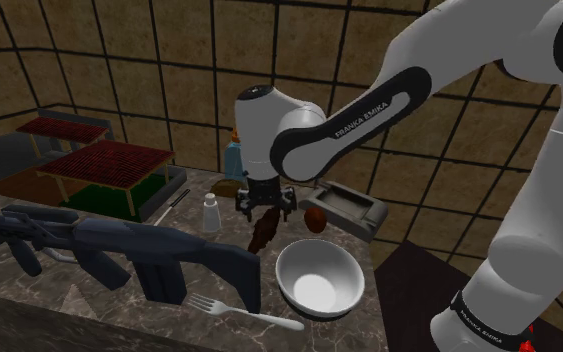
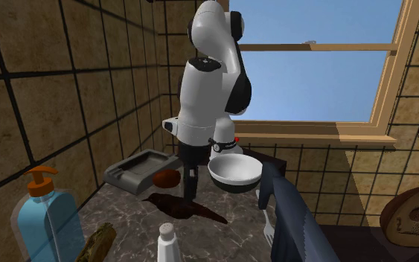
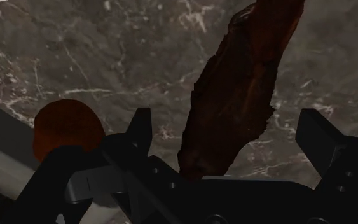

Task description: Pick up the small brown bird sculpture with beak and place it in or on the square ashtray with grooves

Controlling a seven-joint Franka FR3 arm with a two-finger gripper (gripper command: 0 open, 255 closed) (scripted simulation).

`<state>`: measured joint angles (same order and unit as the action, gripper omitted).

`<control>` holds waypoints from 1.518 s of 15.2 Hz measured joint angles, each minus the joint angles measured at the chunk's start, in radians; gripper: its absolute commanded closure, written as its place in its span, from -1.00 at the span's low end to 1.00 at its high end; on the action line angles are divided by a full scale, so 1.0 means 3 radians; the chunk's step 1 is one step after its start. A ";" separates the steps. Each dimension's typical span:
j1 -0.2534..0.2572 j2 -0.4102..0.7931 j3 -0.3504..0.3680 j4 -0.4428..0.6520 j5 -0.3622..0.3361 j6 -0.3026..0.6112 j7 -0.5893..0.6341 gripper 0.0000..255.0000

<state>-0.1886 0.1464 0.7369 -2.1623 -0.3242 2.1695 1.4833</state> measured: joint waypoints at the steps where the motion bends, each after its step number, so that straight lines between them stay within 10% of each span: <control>1: 0.0033 0.0116 -0.0024 0.0079 -0.0096 -0.0019 0.0111 -1.00; 15: 0.0121 0.0446 -0.0157 0.0027 -0.0438 0.0234 0.0401 -1.00; 16: 0.0121 0.0446 -0.0157 0.0027 -0.0438 0.0234 0.0401 1.00; 23: 0.0122 0.0445 -0.0156 0.0028 -0.0438 0.0234 0.0401 1.00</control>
<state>-0.1518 0.2801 0.6901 -2.1540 -0.4555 2.2397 1.6036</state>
